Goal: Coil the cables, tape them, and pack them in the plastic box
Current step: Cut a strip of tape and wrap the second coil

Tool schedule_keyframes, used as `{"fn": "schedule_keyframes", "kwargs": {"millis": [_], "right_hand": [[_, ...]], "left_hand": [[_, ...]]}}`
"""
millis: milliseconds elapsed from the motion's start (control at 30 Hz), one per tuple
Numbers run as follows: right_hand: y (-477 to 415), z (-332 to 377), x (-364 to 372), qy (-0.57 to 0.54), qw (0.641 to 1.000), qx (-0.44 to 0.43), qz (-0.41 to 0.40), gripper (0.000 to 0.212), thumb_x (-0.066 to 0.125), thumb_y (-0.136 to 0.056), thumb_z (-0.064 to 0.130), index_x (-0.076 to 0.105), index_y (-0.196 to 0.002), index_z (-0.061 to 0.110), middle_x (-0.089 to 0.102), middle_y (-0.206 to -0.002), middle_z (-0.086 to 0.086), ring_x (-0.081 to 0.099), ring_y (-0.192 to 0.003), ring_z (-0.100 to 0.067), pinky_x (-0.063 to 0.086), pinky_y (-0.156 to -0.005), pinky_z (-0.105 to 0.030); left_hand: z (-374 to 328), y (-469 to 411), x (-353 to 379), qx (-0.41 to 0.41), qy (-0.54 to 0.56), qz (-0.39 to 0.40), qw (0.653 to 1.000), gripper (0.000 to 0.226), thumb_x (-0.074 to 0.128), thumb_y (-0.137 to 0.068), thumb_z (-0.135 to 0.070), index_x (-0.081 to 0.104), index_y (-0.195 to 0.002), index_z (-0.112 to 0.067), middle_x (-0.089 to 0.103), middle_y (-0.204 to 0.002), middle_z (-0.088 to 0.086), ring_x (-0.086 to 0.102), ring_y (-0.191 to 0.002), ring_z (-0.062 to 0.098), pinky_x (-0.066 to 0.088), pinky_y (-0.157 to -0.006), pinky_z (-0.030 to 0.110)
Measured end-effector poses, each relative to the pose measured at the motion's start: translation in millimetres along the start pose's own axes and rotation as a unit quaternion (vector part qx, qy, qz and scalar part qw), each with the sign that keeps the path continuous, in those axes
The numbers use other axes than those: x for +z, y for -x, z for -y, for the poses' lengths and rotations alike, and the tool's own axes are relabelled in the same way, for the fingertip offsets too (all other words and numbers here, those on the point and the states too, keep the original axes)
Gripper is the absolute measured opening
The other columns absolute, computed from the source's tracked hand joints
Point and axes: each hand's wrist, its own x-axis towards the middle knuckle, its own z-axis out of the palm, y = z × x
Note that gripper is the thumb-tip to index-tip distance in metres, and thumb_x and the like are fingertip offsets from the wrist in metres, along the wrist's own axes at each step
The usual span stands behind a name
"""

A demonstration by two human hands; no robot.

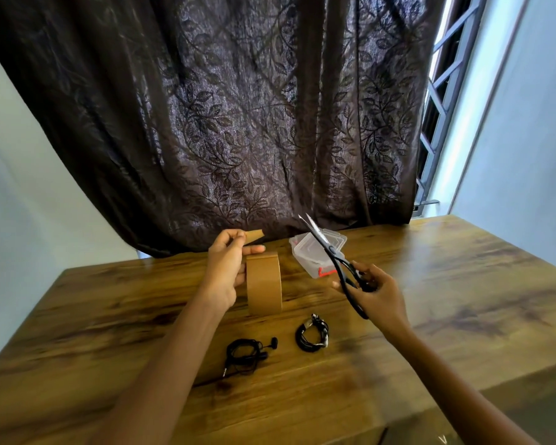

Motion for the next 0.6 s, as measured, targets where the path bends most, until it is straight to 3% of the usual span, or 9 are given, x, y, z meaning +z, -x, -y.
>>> {"fn": "schedule_keyframes", "kwargs": {"millis": [133,300,433,600], "right_hand": [[-6,-26,-3,0.133,0.986,0.061,-0.075,0.035,0.081,-0.066,0.04,0.069,-0.095,0.024,0.068,-0.079,0.004,0.063,-0.072,-0.012,0.044,-0.054,-0.025],[-4,-62,-4,0.199,0.969,0.124,-0.073,0.028,0.078,-0.07,0.039,0.069,-0.091,0.022,0.072,-0.086,-0.004,0.065,-0.072,-0.02,0.039,-0.052,-0.025],[1,-86,-1,0.262,0.952,0.144,-0.066,0.031,0.073,-0.074,0.036,0.068,-0.1,0.019,0.073,-0.095,-0.007,0.066,-0.083,-0.025,0.052,-0.068,-0.032],[6,-97,3,0.297,0.941,0.156,-0.046,0.024,0.069,-0.078,0.031,0.065,-0.095,0.015,0.07,-0.093,-0.011,0.063,-0.088,-0.03,0.047,-0.083,-0.039]], "left_hand": [[5,-1,3,-0.005,-0.001,0.003,1.0,0.017,0.041,-0.098,-0.024,0.053,-0.087,-0.025,0.067,-0.081,0.002,0.061,-0.071,0.016,0.05,-0.063,0.032],[13,-2,5,-0.013,-0.005,0.005,1.0,0.018,0.041,-0.098,-0.024,0.054,-0.086,-0.025,0.067,-0.081,0.002,0.062,-0.072,0.017,0.051,-0.062,0.032],[19,-1,5,-0.014,-0.019,0.013,1.0,0.017,0.042,-0.098,-0.025,0.055,-0.088,-0.025,0.068,-0.083,0.002,0.063,-0.073,0.018,0.052,-0.064,0.034],[25,1,5,-0.019,-0.028,0.023,0.999,0.016,0.043,-0.097,-0.026,0.056,-0.088,-0.025,0.069,-0.084,0.002,0.063,-0.075,0.019,0.052,-0.067,0.035]]}}
